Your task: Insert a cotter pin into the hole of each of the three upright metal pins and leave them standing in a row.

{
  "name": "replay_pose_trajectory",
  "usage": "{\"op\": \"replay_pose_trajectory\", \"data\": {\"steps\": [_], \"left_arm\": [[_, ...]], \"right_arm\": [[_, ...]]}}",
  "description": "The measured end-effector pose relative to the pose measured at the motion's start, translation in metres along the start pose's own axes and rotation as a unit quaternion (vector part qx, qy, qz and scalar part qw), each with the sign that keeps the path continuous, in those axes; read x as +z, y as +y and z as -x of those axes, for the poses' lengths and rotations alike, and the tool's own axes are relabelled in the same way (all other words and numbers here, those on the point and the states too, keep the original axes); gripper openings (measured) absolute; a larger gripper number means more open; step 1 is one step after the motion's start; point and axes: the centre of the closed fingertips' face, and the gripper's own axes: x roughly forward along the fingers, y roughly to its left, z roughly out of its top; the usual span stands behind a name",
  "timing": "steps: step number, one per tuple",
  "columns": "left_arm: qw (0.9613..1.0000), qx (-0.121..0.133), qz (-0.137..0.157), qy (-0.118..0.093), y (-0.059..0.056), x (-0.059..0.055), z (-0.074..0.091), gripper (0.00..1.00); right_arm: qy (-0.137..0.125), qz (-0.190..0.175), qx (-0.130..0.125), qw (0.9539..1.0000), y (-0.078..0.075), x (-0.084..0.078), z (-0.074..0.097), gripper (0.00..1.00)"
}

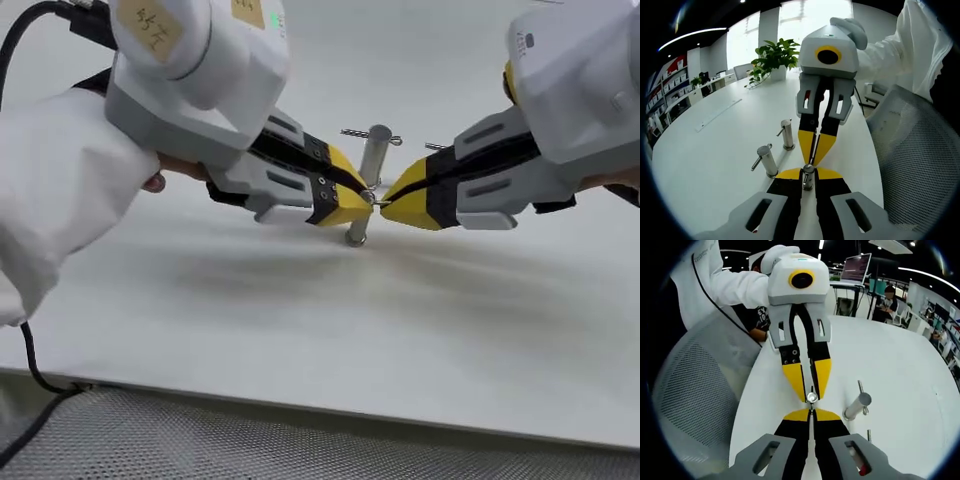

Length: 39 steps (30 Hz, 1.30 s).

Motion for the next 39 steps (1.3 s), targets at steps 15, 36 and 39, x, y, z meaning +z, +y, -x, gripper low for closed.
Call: {"op": "replay_pose_trajectory", "data": {"steps": [15, 36, 39], "left_arm": [[1.0, 0.001, -0.003, 0.002, 0.003, -0.001, 0.0, 0.06], [1.0, 0.002, 0.003, -0.001, 0.003, -0.001, -0.001, 0.06], [1.0, 0.006, 0.0, -0.002, 0.003, -0.001, 0.0, 0.07]], "right_arm": [[0.015, 0.013, 0.003, 0.9998, -0.003, -0.008, 0.003, 0.06], [0.001, 0.007, -0.001, 1.0, -0.003, -0.001, 0.005, 0.0], [0.002, 0.004, -0.005, 1.0, -0.004, -0.002, 0.006, 0.0]]}}
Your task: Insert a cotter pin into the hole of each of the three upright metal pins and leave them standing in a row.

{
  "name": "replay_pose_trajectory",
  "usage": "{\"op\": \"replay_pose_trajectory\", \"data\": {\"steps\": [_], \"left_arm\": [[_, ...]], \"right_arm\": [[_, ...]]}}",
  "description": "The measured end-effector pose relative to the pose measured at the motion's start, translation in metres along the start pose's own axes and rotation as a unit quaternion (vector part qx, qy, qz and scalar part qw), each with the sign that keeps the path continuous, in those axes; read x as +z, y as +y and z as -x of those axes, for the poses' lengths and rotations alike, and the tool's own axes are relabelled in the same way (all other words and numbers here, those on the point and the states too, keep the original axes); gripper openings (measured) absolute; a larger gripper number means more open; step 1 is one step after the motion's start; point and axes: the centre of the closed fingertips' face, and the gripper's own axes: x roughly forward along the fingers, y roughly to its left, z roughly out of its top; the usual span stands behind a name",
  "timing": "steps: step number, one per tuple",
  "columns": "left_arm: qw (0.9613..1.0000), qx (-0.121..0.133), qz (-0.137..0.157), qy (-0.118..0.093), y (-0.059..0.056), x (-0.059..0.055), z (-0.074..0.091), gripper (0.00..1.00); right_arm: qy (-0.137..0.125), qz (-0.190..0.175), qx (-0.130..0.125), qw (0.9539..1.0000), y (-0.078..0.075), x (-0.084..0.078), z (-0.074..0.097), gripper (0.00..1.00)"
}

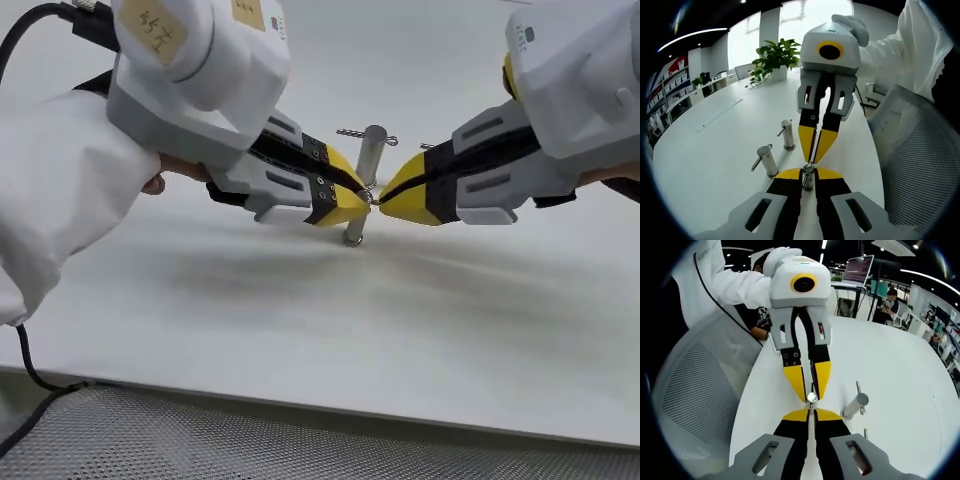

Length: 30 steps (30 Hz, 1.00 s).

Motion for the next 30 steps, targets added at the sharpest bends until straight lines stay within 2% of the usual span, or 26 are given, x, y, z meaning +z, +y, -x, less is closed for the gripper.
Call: {"op": "replay_pose_trajectory", "data": {"steps": [2, 6, 12, 15, 23, 26, 30], "left_arm": [[1.0, 0.003, 0.003, -0.004, -0.001, 0.001, 0.002, 0.15], [0.9998, 0.008, 0.011, -0.015, -0.002, -0.001, 0.01, 0.38], [0.9994, 0.022, 0.024, -0.013, -0.004, -0.016, 0.02, 0.54], [0.9989, 0.023, 0.036, -0.016, -0.007, -0.02, 0.024, 0.59], [0.9979, 0.034, 0.047, -0.029, -0.013, -0.021, 0.03, 0.68], [0.9974, 0.036, 0.053, -0.031, -0.014, -0.022, 0.031, 0.74], [0.9978, 0.04, 0.052, -0.015, -0.017, -0.029, 0.032, 0.77]], "right_arm": [[-0.001, -0.003, 0.0, 1.0, 0.001, 0.001, 0.0, 0.02], [-0.006, -0.01, -0.006, 0.9999, 0.006, 0.008, -0.001, 0.08], [-0.011, -0.018, -0.007, 0.9998, 0.007, 0.011, -0.008, 0.09], [-0.011, -0.02, -0.006, 0.9997, 0.007, 0.012, -0.013, 0.09], [-0.009, -0.022, -0.007, 0.9997, 0.002, 0.013, -0.019, 0.06], [-0.009, -0.022, -0.006, 0.9997, 0.004, 0.015, -0.021, 0.05], [-0.009, -0.014, 0.002, 0.9999, 0.005, 0.016, -0.02, 0.04]]}}
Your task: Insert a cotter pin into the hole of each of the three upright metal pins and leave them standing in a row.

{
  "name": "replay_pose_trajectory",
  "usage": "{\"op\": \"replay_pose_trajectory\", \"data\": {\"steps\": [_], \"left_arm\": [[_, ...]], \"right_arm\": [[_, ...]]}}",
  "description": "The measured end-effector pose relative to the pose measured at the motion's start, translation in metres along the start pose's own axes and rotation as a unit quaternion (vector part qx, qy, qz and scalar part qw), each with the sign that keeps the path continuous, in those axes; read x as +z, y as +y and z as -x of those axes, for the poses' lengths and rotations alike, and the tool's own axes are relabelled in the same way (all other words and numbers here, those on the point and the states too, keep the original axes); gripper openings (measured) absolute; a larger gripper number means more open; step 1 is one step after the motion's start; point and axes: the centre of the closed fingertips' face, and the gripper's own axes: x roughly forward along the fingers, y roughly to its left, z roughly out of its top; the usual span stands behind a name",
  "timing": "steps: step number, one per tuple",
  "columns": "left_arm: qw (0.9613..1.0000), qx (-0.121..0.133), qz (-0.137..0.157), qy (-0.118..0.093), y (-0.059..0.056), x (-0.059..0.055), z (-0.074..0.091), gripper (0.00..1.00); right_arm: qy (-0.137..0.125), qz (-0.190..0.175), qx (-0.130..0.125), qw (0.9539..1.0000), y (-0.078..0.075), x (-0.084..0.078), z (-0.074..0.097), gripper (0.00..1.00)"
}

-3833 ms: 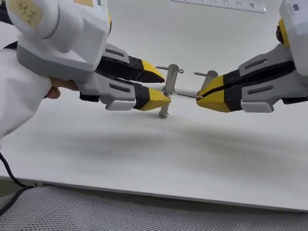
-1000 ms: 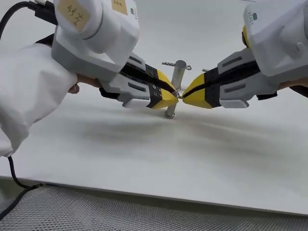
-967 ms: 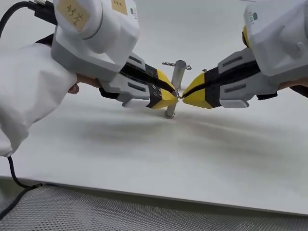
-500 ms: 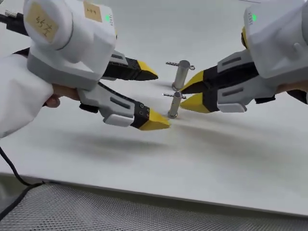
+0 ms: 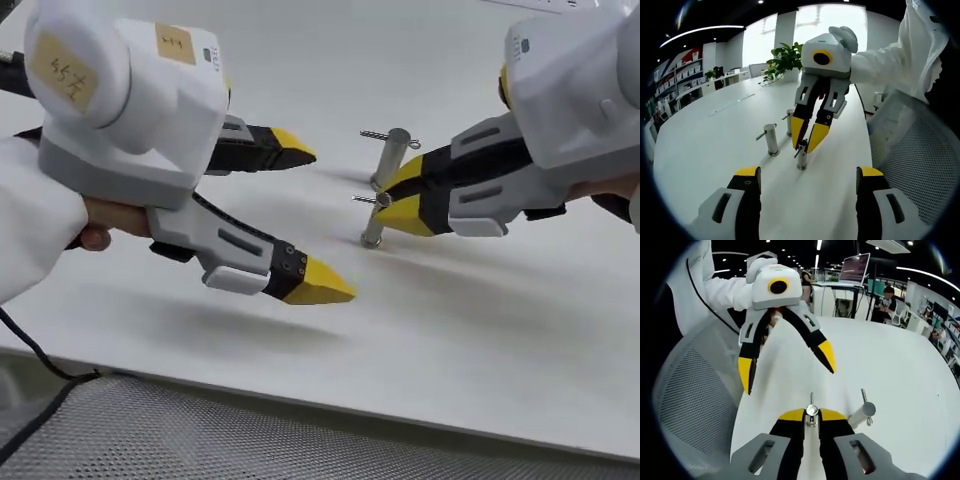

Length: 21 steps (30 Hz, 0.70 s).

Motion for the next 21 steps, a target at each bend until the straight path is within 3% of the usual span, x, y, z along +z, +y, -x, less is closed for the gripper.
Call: {"op": "replay_pose_trajectory", "data": {"steps": [5, 12, 21], "left_arm": [[0.9999, 0.003, 0.01, -0.002, -0.001, -0.003, 0.002, 0.9], [0.9997, 0.011, 0.021, -0.006, -0.001, -0.004, 0.004, 0.99], [0.9992, 0.015, 0.034, -0.017, -0.001, 0.002, 0.007, 0.99]], "right_arm": [[0.006, 0.01, 0.003, 0.9999, 0.0, -0.001, 0.001, 0.04], [0.003, 0.015, -0.002, 0.9999, -0.002, -0.003, 0.008, 0.04], [0.005, 0.026, 0.004, 0.9997, 0.007, -0.015, 0.033, 0.04]]}}
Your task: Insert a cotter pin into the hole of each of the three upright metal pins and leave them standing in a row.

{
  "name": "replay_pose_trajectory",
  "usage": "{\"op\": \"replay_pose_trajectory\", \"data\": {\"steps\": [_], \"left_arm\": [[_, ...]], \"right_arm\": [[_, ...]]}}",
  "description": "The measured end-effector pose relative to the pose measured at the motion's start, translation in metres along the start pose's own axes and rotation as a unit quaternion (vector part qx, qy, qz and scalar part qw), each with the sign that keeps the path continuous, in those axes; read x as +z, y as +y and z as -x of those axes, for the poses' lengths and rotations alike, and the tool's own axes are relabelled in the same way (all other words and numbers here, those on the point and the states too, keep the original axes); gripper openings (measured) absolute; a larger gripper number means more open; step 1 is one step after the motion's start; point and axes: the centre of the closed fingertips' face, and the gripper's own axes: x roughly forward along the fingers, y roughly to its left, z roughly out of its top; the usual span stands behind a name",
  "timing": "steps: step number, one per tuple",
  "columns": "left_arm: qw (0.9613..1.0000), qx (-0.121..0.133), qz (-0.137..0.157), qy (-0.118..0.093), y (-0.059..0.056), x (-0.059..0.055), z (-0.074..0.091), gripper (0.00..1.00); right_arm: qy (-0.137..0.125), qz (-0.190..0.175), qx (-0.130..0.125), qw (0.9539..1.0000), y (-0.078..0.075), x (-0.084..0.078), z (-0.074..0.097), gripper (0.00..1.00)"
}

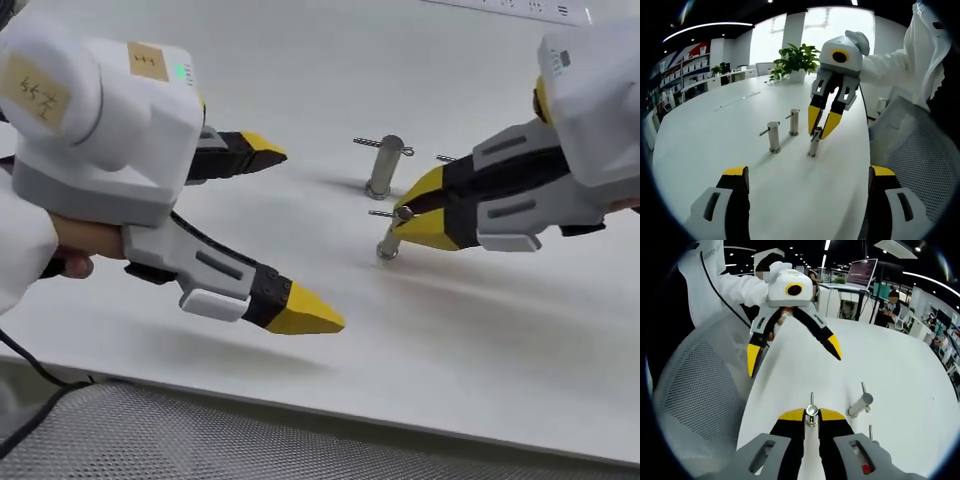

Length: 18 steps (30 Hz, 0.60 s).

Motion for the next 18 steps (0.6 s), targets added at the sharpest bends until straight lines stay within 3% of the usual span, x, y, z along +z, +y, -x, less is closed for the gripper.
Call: {"op": "replay_pose_trajectory", "data": {"steps": [8, 18], "left_arm": [[1.0, 0.004, 0.007, 0.002, 0.0, 0.001, 0.001, 0.99], [0.9998, 0.006, 0.008, 0.015, -0.005, 0.0, 0.001, 0.99]], "right_arm": [[0.002, 0.003, -0.009, 1.0, -0.004, -0.022, 0.033, 0.04], [0.019, 0.006, -0.027, 0.9994, -0.023, -0.057, 0.064, 0.04]]}}
